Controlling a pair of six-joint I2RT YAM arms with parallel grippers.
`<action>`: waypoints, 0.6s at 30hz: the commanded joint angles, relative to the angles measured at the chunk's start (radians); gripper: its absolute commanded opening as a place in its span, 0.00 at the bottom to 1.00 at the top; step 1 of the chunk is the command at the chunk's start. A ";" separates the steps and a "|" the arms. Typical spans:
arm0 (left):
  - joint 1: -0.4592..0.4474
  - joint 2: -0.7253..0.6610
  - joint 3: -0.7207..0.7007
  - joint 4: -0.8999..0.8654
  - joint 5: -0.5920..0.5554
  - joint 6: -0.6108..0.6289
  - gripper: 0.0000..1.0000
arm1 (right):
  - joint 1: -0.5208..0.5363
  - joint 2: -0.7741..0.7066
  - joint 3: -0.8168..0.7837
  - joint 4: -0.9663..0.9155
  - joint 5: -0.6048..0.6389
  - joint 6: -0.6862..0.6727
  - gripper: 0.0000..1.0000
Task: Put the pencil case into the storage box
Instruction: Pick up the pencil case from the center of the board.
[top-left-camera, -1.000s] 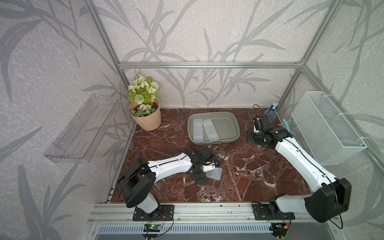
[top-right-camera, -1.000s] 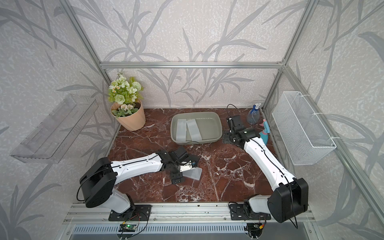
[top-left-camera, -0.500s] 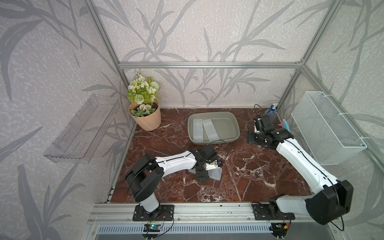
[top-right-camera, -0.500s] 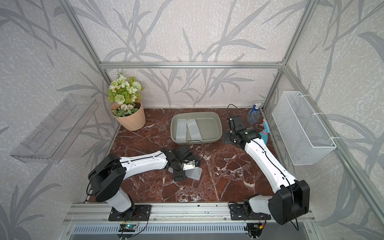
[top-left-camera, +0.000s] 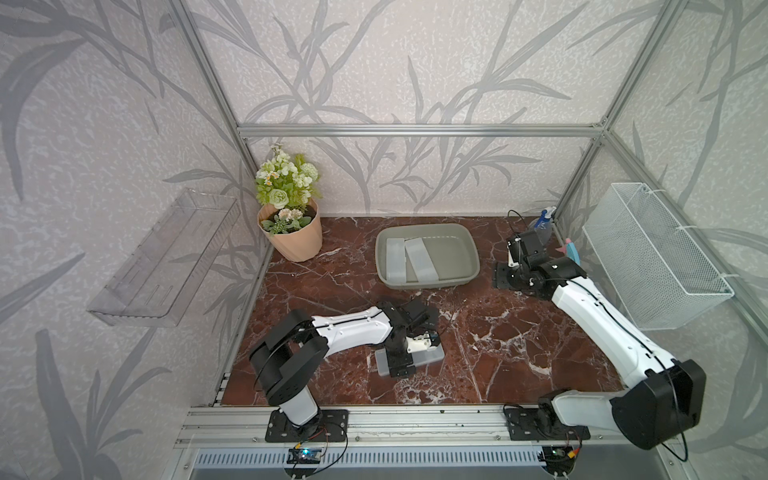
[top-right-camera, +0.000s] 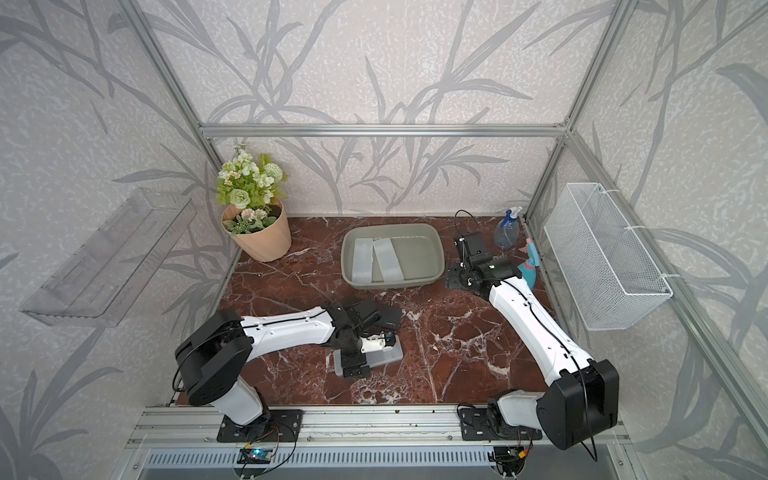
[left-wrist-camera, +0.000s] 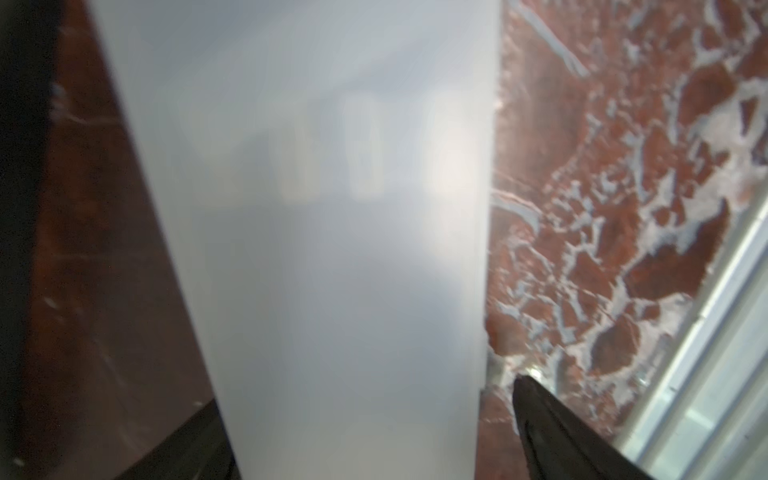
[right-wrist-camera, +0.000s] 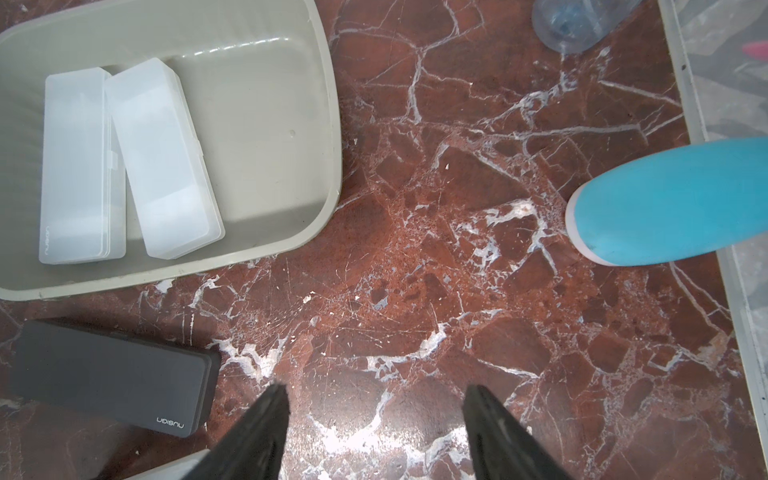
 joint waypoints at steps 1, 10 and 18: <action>-0.010 -0.008 0.056 -0.098 0.018 -0.076 0.98 | -0.003 -0.009 -0.007 0.005 -0.009 0.015 0.71; -0.014 0.152 0.197 -0.123 0.072 -0.207 0.96 | -0.004 0.009 -0.008 0.021 -0.023 0.021 0.71; -0.008 0.214 0.183 -0.153 0.057 -0.246 0.93 | -0.003 -0.018 -0.027 0.011 -0.016 0.017 0.71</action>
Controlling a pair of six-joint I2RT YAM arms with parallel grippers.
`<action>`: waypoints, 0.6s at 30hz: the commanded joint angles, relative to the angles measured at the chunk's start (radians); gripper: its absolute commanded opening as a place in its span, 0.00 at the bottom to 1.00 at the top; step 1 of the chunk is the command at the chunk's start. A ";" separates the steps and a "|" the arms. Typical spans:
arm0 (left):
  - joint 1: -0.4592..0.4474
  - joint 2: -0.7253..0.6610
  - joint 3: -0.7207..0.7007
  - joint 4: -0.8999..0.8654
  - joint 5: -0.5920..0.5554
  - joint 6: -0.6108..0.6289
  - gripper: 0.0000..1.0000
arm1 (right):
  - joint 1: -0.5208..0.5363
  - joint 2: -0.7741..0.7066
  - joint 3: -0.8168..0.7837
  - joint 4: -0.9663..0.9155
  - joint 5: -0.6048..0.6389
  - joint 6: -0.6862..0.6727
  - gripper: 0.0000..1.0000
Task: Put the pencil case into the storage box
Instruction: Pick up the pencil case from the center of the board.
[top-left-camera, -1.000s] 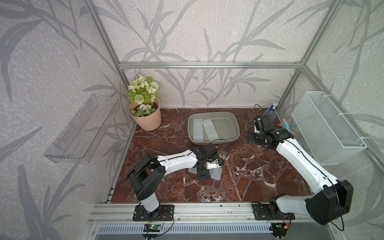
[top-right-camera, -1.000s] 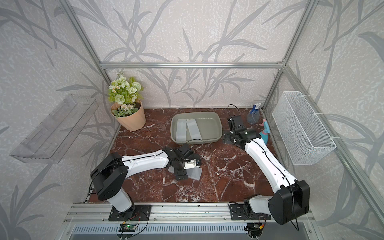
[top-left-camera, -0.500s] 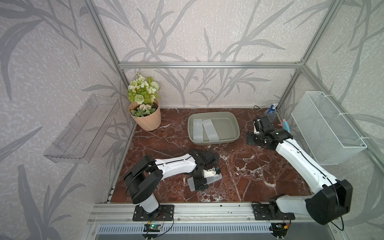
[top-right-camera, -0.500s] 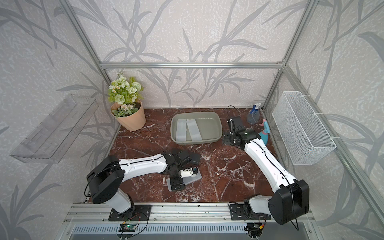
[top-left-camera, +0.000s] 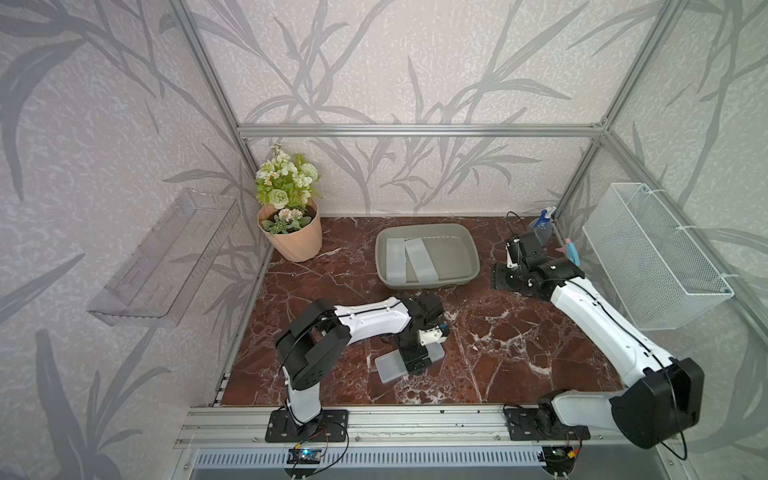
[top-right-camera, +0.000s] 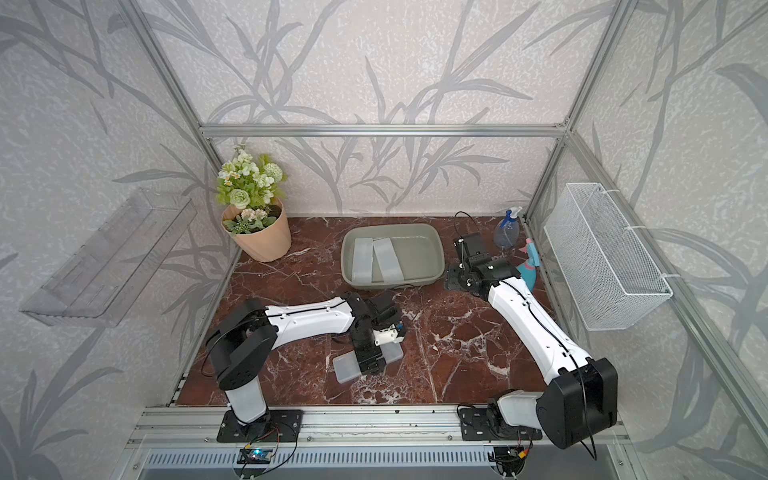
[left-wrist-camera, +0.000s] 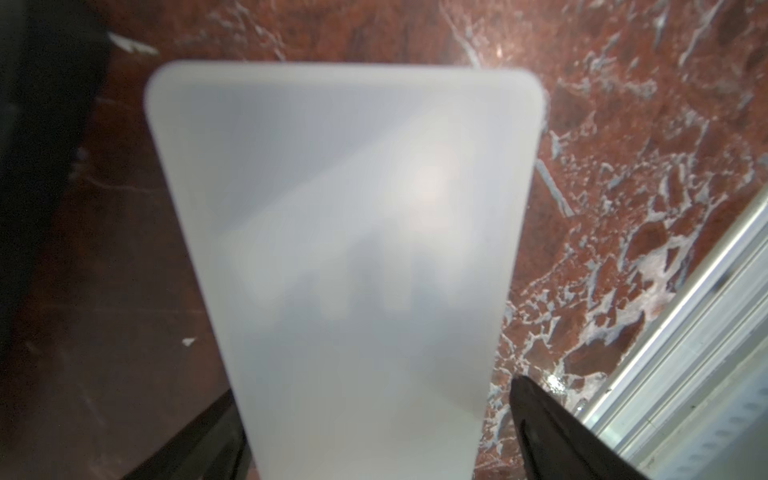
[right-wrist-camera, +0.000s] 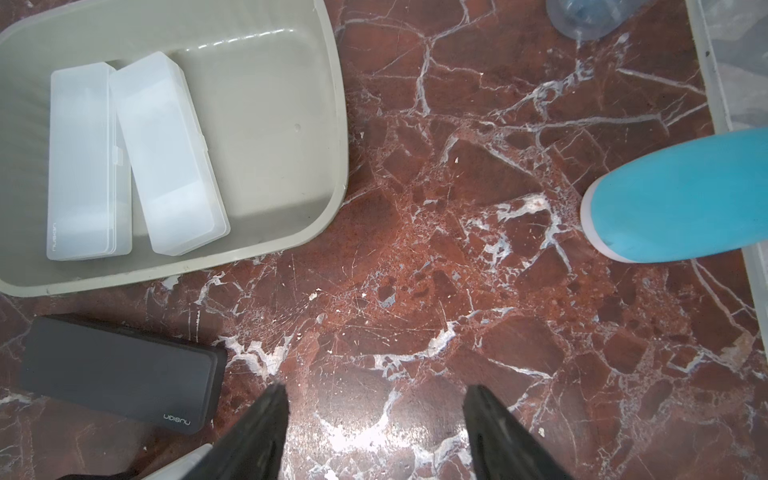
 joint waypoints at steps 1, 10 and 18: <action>0.002 0.044 -0.024 -0.045 0.030 -0.049 0.91 | -0.003 -0.028 -0.022 -0.004 -0.001 0.013 0.71; 0.004 0.033 0.006 -0.043 0.004 -0.128 0.48 | -0.003 -0.048 -0.070 0.000 -0.031 0.031 0.71; 0.065 -0.069 0.310 -0.107 -0.219 -0.186 0.53 | -0.004 -0.036 -0.064 0.005 -0.039 0.023 0.71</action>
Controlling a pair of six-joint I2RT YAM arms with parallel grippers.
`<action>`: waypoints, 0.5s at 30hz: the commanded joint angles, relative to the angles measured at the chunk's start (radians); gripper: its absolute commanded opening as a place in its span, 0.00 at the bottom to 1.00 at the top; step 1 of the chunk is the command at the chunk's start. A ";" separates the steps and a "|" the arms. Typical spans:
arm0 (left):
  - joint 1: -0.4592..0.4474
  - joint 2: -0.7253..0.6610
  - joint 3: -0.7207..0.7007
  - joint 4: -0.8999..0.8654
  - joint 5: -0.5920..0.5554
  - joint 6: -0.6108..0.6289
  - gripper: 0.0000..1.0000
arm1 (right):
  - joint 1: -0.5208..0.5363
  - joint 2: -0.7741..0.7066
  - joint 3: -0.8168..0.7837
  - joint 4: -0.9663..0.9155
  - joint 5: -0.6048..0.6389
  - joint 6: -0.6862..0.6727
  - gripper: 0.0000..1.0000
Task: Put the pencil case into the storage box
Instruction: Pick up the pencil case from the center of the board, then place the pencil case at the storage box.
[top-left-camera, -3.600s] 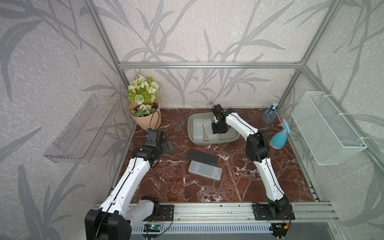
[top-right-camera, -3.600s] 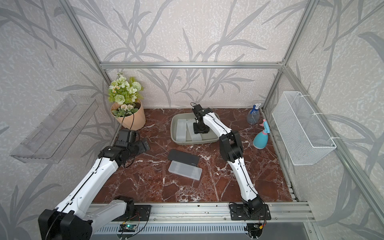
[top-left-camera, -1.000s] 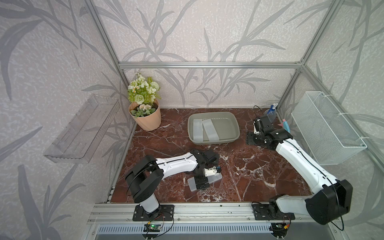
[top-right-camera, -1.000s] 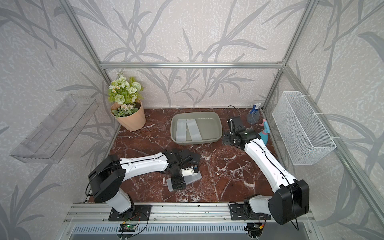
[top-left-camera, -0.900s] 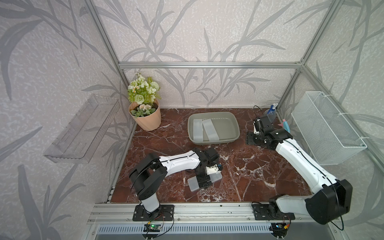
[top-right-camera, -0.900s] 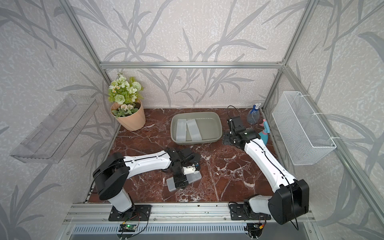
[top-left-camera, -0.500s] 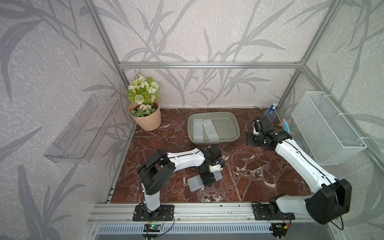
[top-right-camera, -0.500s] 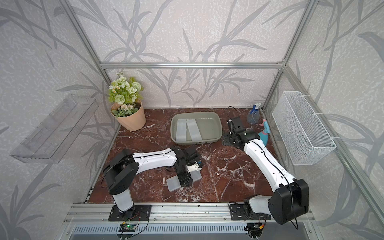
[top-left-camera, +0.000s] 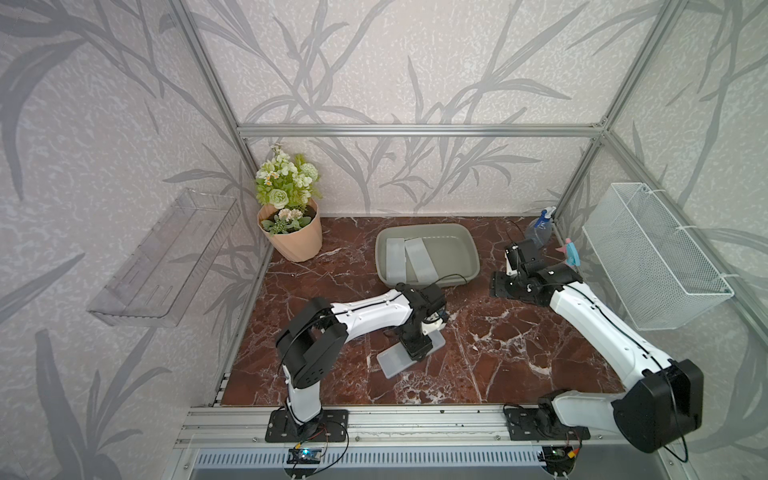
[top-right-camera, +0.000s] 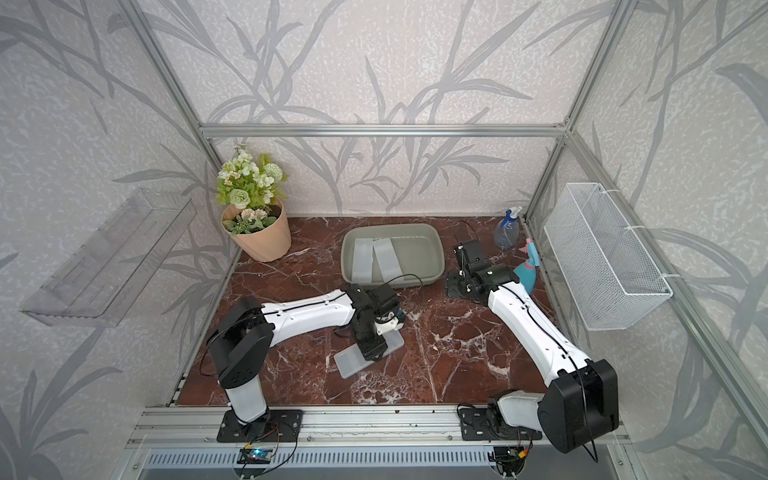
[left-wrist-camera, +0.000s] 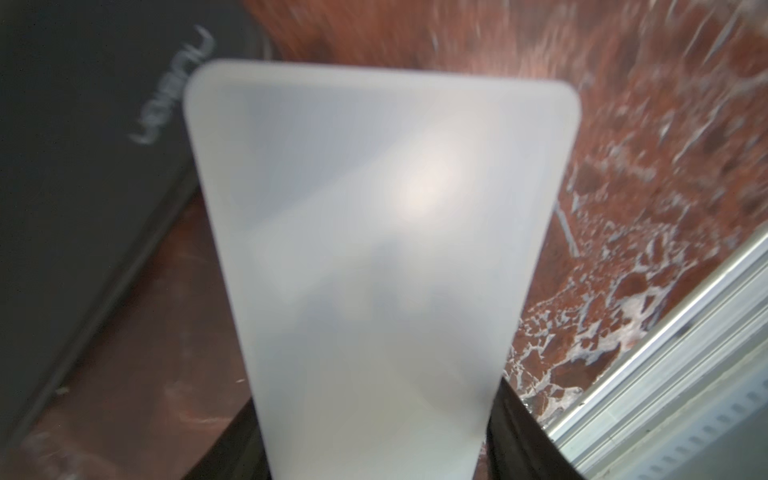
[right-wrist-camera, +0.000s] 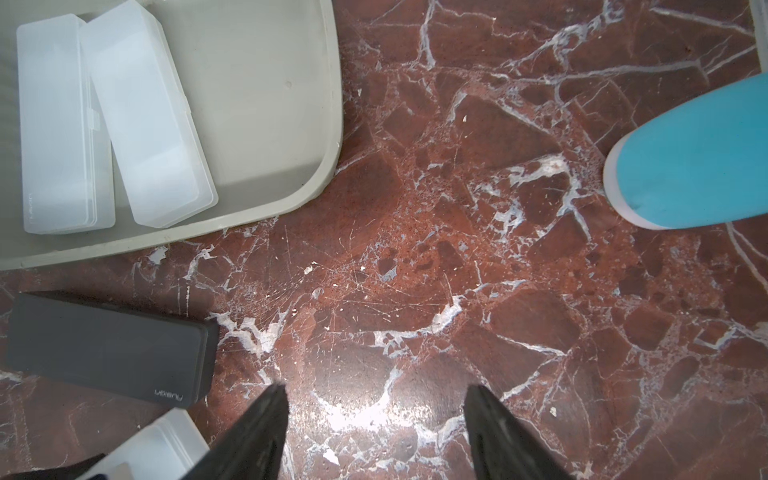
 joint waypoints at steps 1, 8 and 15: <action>0.036 -0.062 0.198 -0.011 -0.161 -0.041 0.55 | -0.003 -0.014 0.004 0.006 -0.008 0.001 0.71; 0.076 0.134 0.670 0.030 -0.394 -0.081 0.61 | -0.005 -0.007 0.010 -0.004 -0.015 -0.018 0.72; 0.178 0.441 1.103 0.092 -0.304 -0.208 0.62 | -0.007 -0.035 -0.023 -0.015 -0.068 -0.001 0.72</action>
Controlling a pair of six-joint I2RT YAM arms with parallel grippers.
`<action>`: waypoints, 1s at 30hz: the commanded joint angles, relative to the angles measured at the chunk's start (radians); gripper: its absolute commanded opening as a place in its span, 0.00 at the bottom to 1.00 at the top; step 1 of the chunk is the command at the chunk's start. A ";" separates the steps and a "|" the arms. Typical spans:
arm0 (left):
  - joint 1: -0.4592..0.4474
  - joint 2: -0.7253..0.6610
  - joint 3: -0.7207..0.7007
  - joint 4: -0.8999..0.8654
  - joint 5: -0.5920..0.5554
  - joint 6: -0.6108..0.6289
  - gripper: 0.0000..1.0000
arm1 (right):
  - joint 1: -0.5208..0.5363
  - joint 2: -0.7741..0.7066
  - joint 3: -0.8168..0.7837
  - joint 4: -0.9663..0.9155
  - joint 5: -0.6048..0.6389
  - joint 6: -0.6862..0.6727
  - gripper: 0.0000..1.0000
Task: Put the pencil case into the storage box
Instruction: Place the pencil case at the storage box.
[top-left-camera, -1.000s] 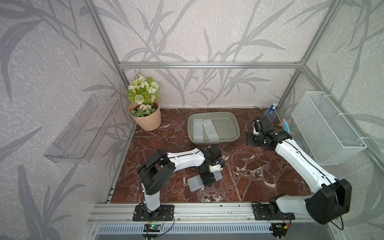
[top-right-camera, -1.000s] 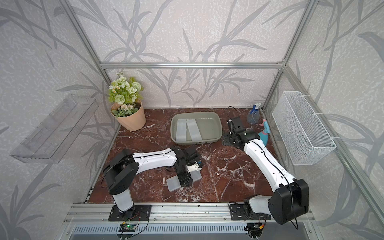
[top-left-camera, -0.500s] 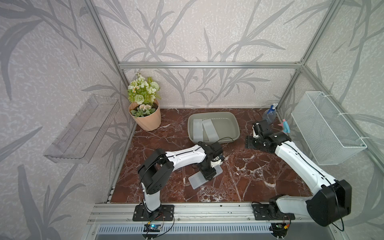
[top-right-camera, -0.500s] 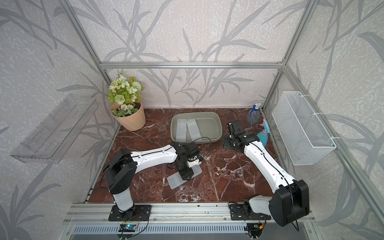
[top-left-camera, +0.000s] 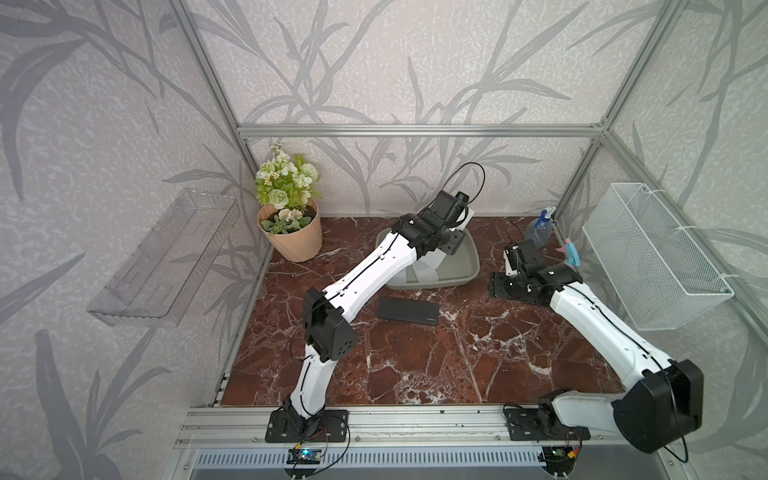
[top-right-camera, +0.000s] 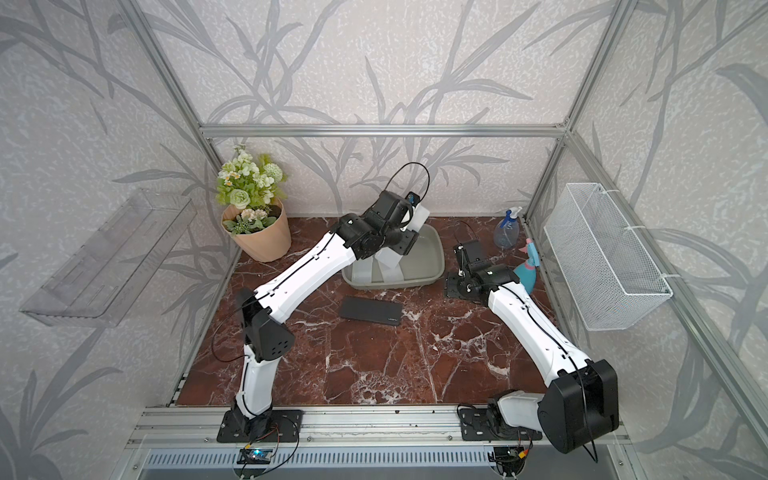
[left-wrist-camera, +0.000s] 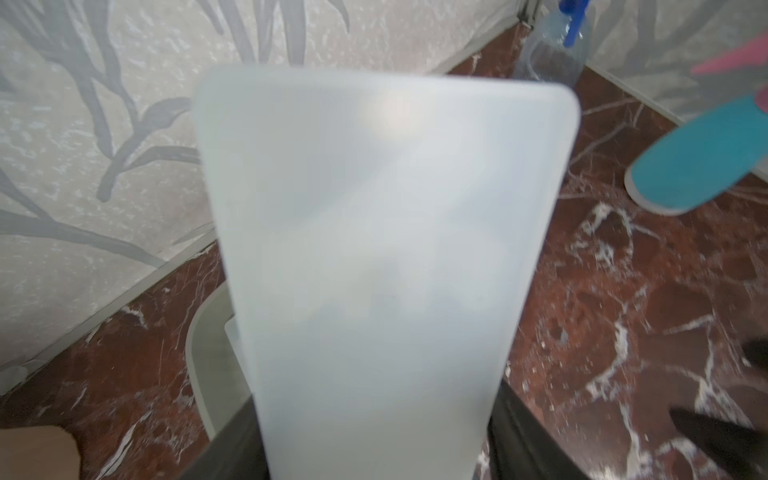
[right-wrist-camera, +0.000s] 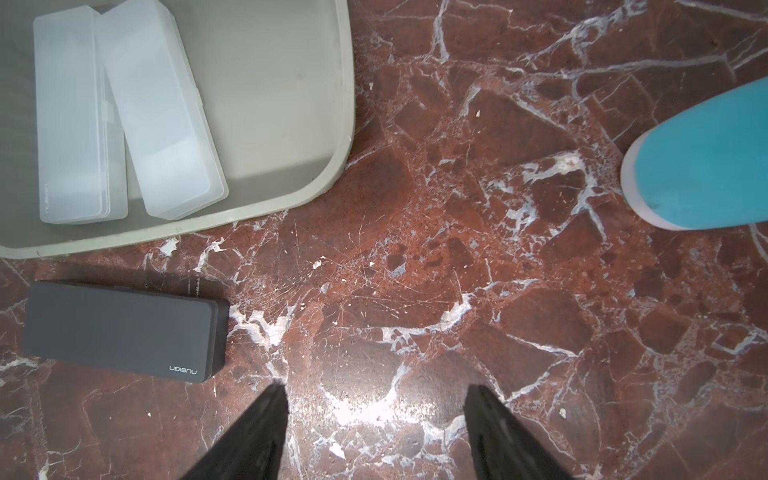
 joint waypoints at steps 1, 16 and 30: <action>0.045 0.162 0.170 0.026 0.035 -0.081 0.62 | -0.005 -0.039 -0.025 -0.019 -0.039 0.009 0.72; 0.076 0.447 0.295 0.351 0.170 -0.439 0.66 | -0.022 -0.161 -0.130 -0.045 -0.068 -0.015 0.74; 0.181 0.502 0.248 0.182 0.313 -0.561 0.65 | -0.036 -0.085 -0.121 -0.031 -0.043 0.025 0.75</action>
